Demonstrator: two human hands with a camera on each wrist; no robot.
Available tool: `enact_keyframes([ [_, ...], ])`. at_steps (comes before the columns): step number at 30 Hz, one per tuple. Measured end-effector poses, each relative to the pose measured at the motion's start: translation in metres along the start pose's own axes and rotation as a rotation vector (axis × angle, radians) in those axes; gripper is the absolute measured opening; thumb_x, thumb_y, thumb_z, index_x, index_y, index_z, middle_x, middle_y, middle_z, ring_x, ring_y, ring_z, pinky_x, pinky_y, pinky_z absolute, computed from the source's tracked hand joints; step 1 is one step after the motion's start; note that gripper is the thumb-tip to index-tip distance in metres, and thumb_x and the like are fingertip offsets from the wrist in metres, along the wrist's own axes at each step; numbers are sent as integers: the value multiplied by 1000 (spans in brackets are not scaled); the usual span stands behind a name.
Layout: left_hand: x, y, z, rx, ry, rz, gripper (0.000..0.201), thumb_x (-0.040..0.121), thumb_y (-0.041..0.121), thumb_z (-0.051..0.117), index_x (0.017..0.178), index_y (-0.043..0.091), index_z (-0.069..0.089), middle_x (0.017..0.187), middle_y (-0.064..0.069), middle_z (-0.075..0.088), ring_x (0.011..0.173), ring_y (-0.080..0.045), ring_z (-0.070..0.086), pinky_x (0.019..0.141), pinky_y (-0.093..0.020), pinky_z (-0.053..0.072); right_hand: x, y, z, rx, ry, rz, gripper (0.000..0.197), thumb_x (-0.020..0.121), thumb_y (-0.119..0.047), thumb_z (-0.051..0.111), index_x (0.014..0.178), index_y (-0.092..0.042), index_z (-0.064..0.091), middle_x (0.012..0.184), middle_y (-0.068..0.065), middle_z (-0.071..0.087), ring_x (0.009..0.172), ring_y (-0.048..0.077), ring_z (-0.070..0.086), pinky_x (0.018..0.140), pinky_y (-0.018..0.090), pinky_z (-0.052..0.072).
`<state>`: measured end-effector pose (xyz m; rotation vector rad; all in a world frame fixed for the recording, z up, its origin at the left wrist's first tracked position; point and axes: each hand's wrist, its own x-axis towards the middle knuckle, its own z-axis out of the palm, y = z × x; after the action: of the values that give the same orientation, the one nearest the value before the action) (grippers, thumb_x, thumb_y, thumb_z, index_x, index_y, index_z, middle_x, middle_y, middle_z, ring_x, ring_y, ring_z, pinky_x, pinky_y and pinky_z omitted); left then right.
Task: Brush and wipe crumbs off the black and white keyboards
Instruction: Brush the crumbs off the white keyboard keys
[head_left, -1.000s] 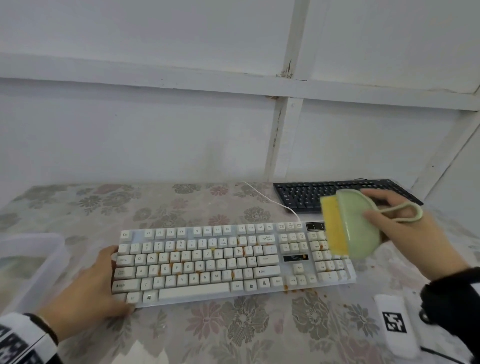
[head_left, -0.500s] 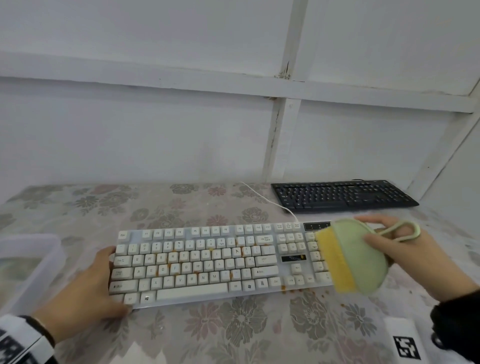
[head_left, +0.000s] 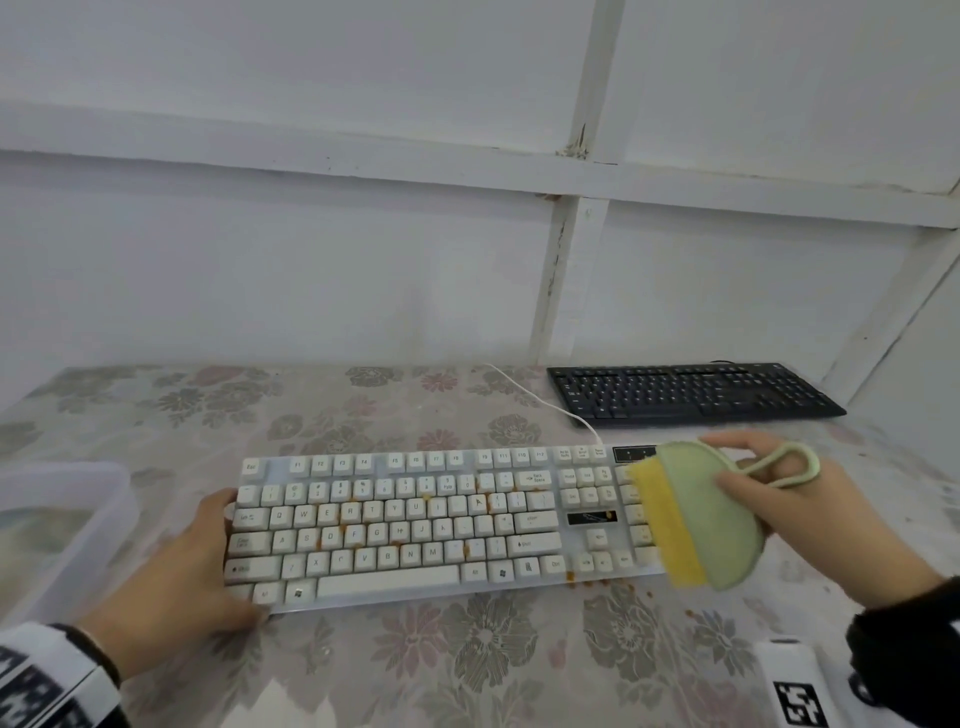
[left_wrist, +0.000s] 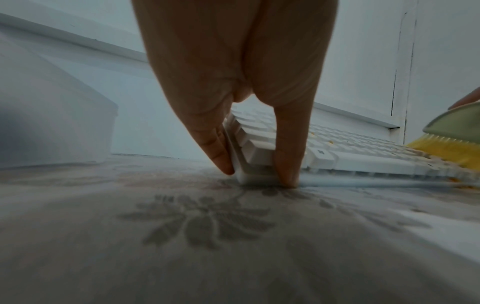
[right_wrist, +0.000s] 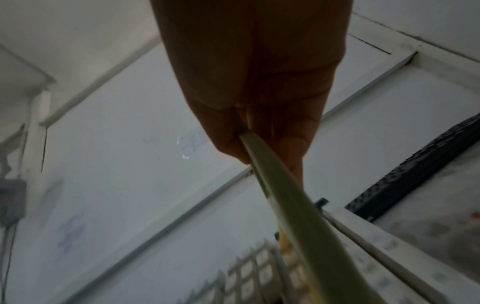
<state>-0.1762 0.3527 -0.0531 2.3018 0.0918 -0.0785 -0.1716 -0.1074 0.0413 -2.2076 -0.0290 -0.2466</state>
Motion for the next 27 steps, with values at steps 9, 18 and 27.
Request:
enact_keyframes([
  [9,0,2,3,23,31,4,97,48,9,87,118,30,24,98,22,51,85,3,55,68,-16,44,4,3,15,-17,67,-29,32,91,-10,58,110,-35,62,78,-3,68,65,17,65,50,28,54],
  [18,2,-2,2,24,17,-3,97,49,9,86,118,33,22,101,17,55,89,-4,59,72,-20,47,4,-9,-6,50,74,-7,33,89,-3,58,101,-33,68,71,0,68,57,12,58,45,23,49],
  [27,2,-5,0,23,-8,-11,99,47,12,86,118,33,21,105,13,58,92,-8,62,79,-29,52,23,-21,19,122,133,-75,34,90,-7,57,110,-34,61,92,-5,67,66,7,64,48,23,55],
])
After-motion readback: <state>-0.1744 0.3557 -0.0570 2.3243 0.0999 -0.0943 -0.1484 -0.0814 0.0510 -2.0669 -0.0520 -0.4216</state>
